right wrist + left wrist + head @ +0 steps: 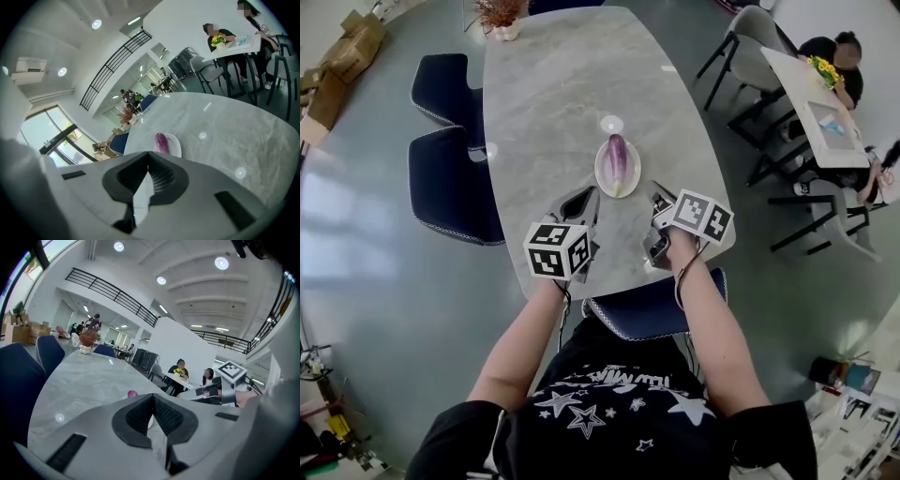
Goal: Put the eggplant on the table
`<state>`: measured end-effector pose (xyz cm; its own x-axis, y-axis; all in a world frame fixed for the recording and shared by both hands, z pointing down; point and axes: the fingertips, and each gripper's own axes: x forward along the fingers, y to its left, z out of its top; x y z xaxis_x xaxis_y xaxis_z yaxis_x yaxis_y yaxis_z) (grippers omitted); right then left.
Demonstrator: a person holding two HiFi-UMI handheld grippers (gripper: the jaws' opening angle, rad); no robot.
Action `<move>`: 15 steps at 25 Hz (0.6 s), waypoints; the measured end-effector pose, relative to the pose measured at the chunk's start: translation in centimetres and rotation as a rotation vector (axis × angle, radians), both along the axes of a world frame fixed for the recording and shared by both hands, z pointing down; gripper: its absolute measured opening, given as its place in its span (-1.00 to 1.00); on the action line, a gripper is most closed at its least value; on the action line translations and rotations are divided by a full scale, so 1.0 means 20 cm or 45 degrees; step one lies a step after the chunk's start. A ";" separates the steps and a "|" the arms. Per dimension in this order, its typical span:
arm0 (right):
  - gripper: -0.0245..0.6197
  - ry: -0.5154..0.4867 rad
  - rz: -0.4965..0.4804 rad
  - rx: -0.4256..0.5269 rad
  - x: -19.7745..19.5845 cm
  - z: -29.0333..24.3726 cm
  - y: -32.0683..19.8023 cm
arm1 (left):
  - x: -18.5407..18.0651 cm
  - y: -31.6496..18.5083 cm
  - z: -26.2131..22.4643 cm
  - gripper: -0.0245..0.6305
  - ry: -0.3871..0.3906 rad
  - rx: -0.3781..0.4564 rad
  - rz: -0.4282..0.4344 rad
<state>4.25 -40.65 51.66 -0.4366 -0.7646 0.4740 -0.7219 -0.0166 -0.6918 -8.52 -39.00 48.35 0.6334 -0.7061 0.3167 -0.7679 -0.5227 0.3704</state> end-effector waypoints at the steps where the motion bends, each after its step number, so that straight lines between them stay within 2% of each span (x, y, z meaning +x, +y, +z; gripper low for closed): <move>1: -0.90 0.001 -0.010 0.010 0.00 -0.02 0.01 | 0.01 0.00 0.01 -0.90 0.004 -0.003 0.001; 7: -0.90 0.029 -0.056 0.073 0.03 -0.11 0.01 | 0.06 0.02 -0.03 -0.90 0.015 0.015 -0.004; 15: -0.90 -0.028 -0.132 0.133 -0.02 -0.16 0.05 | 0.05 0.08 -0.06 -0.90 -0.015 0.052 -0.073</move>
